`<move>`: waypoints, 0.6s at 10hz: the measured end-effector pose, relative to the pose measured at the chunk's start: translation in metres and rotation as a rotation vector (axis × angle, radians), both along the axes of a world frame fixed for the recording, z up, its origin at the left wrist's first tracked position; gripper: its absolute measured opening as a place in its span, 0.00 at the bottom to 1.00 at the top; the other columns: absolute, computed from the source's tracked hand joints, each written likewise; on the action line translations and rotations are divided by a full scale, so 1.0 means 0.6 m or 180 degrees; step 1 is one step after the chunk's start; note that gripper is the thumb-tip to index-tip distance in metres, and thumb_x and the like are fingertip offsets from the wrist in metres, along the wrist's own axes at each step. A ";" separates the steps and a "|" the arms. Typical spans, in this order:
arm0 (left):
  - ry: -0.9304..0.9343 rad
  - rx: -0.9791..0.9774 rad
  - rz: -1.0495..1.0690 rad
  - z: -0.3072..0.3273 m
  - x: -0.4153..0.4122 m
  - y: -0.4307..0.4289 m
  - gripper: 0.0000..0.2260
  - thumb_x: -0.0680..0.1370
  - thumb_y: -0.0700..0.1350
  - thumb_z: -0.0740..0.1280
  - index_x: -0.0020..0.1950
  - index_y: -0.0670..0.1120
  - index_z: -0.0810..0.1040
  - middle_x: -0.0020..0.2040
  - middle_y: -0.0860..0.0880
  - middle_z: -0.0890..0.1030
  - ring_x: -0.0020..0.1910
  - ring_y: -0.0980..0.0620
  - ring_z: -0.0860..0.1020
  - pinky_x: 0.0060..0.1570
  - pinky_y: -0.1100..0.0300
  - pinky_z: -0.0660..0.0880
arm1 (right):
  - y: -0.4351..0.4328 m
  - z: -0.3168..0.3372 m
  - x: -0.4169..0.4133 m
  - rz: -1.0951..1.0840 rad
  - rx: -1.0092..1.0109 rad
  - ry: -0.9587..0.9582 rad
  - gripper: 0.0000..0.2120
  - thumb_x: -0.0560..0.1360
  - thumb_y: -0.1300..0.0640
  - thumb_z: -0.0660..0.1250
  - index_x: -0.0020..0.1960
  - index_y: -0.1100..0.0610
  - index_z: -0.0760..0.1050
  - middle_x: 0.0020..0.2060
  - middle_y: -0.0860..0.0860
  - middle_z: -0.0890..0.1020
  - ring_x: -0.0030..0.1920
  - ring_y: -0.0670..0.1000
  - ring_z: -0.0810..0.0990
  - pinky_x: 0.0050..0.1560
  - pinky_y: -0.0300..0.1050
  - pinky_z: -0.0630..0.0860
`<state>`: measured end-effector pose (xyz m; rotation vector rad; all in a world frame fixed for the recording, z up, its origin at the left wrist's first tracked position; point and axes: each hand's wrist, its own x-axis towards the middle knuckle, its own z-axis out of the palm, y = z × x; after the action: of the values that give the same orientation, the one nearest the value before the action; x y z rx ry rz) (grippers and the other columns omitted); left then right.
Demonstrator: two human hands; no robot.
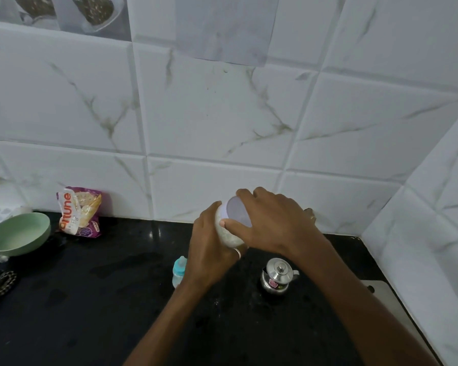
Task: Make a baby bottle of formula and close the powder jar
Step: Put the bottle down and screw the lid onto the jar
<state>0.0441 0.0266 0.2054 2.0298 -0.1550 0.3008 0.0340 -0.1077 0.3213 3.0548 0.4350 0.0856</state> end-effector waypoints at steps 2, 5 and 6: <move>0.0123 -0.0087 -0.0434 0.008 -0.008 0.007 0.30 0.66 0.45 0.78 0.66 0.58 0.75 0.58 0.57 0.83 0.57 0.59 0.82 0.57 0.54 0.82 | -0.006 -0.010 -0.008 -0.0093 -0.0242 -0.0170 0.41 0.74 0.22 0.47 0.75 0.49 0.64 0.60 0.50 0.80 0.55 0.55 0.81 0.46 0.49 0.67; 0.0325 0.0629 -0.1248 0.039 0.041 0.062 0.27 0.68 0.43 0.82 0.59 0.58 0.73 0.50 0.59 0.81 0.48 0.64 0.81 0.51 0.67 0.77 | -0.035 0.035 -0.008 0.1164 0.0126 0.0726 0.40 0.77 0.43 0.71 0.81 0.34 0.52 0.82 0.41 0.53 0.80 0.46 0.55 0.70 0.52 0.67; 0.0409 0.0604 -0.1407 0.054 0.038 0.076 0.35 0.65 0.40 0.84 0.66 0.56 0.71 0.58 0.59 0.80 0.55 0.61 0.82 0.56 0.63 0.80 | -0.034 0.033 -0.001 0.1195 0.0064 0.0724 0.38 0.77 0.53 0.72 0.80 0.35 0.57 0.82 0.42 0.56 0.79 0.49 0.59 0.72 0.54 0.69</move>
<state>0.0666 0.0723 0.2378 2.1278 -0.5592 -0.1268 0.0335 -0.1280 0.3409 2.9694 1.0220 -0.2456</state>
